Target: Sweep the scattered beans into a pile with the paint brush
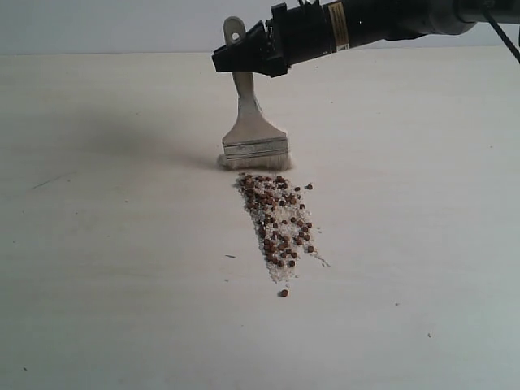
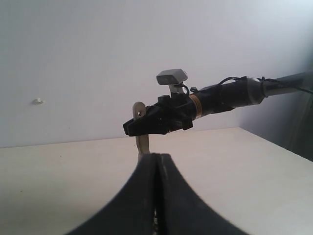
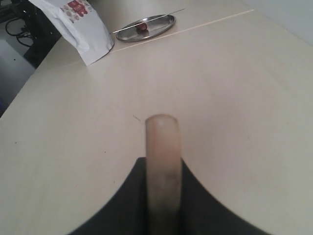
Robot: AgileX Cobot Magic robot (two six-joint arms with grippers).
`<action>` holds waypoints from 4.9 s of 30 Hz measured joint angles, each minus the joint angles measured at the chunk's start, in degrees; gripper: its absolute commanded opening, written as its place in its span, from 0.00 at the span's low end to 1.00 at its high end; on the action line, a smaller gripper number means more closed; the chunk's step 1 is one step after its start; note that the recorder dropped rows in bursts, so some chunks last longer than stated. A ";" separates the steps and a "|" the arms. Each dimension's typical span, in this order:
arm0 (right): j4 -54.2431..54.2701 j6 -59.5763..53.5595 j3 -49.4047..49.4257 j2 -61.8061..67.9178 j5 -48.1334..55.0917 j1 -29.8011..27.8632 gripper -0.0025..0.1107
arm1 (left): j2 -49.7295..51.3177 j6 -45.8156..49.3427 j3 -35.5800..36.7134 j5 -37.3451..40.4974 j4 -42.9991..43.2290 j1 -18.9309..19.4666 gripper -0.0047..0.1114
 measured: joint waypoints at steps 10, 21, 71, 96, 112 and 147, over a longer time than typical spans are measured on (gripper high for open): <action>-1.24 6.03 0.00 -0.82 0.22 0.43 0.02 | 0.00 0.00 0.00 0.00 0.00 0.00 0.04; -1.53 9.29 0.00 -0.82 0.32 0.43 0.02 | 0.00 0.00 0.00 0.00 0.00 0.00 0.04; 9.05 -33.63 65.11 -41.98 0.43 5.46 0.02 | 0.00 0.00 0.00 0.00 0.00 0.00 0.04; 14.23 -41.73 51.36 -24.79 -1.12 2.53 0.02 | 0.00 0.00 0.00 0.00 0.00 0.00 0.04; 9.86 -30.43 40.60 -20.81 -0.36 2.41 0.02 | 0.00 0.00 0.00 0.00 0.00 0.00 0.04; 74.56 -50.78 75.45 -43.73 1.83 -0.30 0.02 | 0.00 0.00 0.00 0.00 0.00 0.00 0.04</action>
